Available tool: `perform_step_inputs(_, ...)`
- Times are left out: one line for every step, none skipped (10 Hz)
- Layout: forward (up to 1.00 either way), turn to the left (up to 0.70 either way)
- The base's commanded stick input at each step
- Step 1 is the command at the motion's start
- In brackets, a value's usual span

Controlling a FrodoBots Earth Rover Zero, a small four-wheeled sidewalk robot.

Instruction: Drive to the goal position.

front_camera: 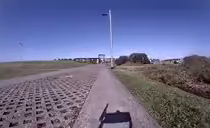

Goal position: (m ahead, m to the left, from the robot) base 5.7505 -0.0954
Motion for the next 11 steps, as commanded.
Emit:
perform_step_inputs(0.7, 0.0)
perform_step_inputs(0.7, 0.0)
perform_step_inputs(0.7, 0.0)
perform_step_inputs(0.7, 0.0)
perform_step_inputs(0.7, 0.0)
perform_step_inputs(0.7, 0.0)
perform_step_inputs(0.7, 0.0)
perform_step_inputs(0.7, 0.0)
perform_step_inputs(0.7, 0.0)
perform_step_inputs(0.7, 0.0)
perform_step_inputs(0.71, 0.0)
